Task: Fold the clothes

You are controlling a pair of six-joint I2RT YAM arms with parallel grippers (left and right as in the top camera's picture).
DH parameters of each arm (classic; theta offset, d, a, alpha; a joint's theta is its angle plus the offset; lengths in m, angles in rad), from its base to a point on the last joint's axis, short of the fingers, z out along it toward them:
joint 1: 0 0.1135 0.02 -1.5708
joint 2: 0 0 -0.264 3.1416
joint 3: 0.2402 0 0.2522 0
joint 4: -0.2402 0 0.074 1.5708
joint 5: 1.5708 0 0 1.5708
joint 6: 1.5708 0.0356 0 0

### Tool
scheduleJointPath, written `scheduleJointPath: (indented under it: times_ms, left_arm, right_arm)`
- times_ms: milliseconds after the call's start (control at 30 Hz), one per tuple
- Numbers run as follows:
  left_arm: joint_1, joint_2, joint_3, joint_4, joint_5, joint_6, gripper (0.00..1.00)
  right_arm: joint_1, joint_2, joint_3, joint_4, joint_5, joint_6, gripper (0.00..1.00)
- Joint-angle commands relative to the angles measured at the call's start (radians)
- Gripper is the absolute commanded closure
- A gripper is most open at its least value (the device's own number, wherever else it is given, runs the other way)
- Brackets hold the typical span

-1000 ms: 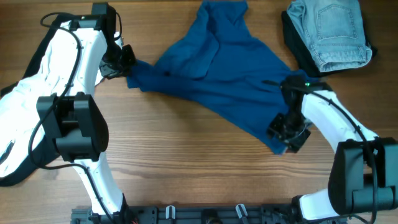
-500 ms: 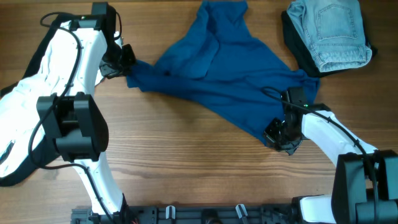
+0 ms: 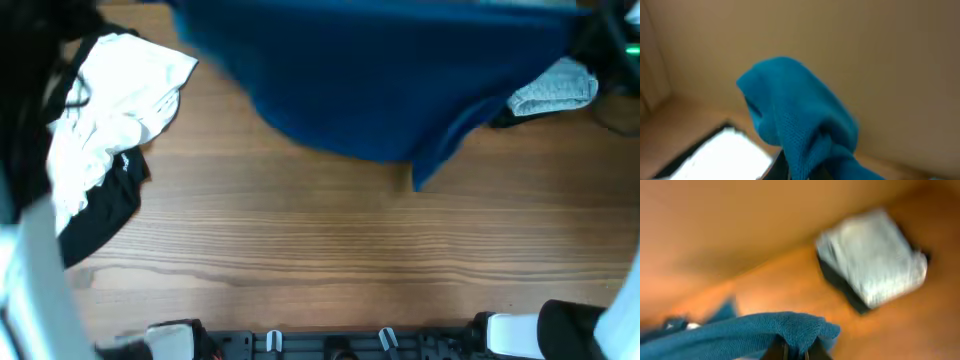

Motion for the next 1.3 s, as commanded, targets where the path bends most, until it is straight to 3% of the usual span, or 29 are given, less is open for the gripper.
scheduleJointPath:
  times_ms: [0, 100, 200, 500, 667, 833, 1100, 1267]
  left_arm:
    - [0.013, -0.146, 0.01, 0.064, -0.045, 0.033, 0.96]
    - [0.013, -0.244, 0.01, 0.1, -0.046, 0.062, 0.96]
    - [0.013, -0.272, 0.009, 0.099, -0.065, 0.062, 0.96]
    - [0.013, 0.027, 0.009, 0.082, -0.075, 0.095, 0.96]
    - [0.013, 0.032, 0.01, 0.101, -0.187, 0.124, 0.96]
    - [0.013, -0.101, 0.01, 0.11, -0.209, 0.183, 0.96]
    - [0.013, -0.45, 0.01, 0.137, -0.24, 0.219, 0.96]
    - [0.013, -0.457, 0.01, 0.118, -0.254, 0.238, 0.96]
  right_arm:
    - [-0.02, -0.007, 0.222, -0.043, 0.035, -0.063, 0.96]
    - [-0.02, -0.008, 0.384, -0.108, 0.039, -0.076, 0.96]
    - [-0.02, -0.008, 0.418, -0.142, 0.039, -0.101, 0.96]
    - [-0.02, 0.221, 0.415, -0.166, 0.039, -0.173, 0.96]
    - [-0.02, 0.242, 0.415, -0.13, 0.056, -0.176, 0.96]
    - [-0.02, 0.152, 0.415, -0.141, 0.061, -0.177, 0.96]
    - [-0.02, -0.186, 0.415, -0.222, 0.193, -0.171, 0.96]
    - [-0.02, -0.222, 0.415, -0.241, 0.225, -0.165, 0.96]
